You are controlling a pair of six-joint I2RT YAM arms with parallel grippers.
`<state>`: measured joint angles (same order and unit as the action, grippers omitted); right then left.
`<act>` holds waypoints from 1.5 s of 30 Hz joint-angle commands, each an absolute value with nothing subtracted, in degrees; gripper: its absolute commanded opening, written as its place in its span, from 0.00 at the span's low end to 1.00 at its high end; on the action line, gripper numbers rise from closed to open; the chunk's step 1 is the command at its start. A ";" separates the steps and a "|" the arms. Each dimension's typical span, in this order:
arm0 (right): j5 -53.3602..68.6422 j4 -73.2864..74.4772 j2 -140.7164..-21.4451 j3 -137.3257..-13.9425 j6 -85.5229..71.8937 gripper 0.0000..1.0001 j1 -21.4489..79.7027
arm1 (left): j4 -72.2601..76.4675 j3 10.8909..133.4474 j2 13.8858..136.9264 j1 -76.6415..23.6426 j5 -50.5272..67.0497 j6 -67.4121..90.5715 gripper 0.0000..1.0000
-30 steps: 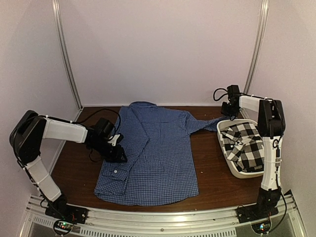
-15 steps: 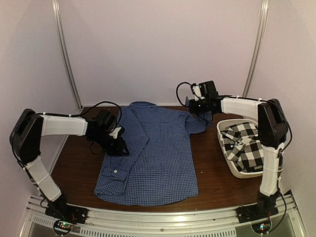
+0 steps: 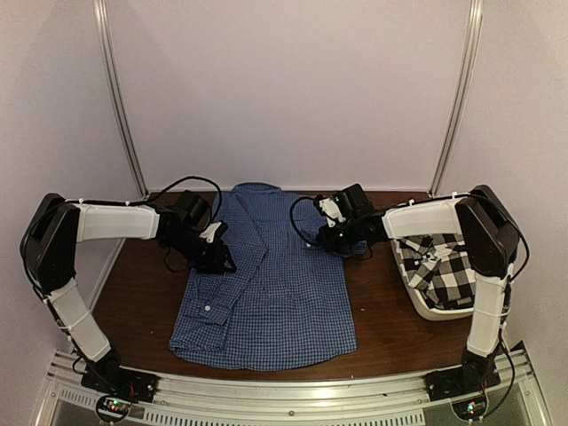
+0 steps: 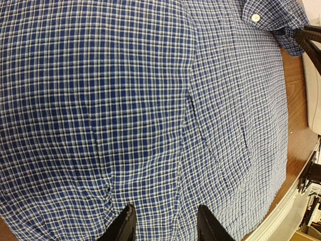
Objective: Fold and stack the long sleeve shirts
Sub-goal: Place the sleeve at the center of the board, then pick up the sleeve from the center of the board.
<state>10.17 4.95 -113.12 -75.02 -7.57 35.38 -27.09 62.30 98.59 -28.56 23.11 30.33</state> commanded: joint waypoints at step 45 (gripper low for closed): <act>10.28 22.74 -123.51 -98.72 -1.21 0.71 33.95 | -26.08 66.08 100.37 -29.71 26.37 30.49 0.43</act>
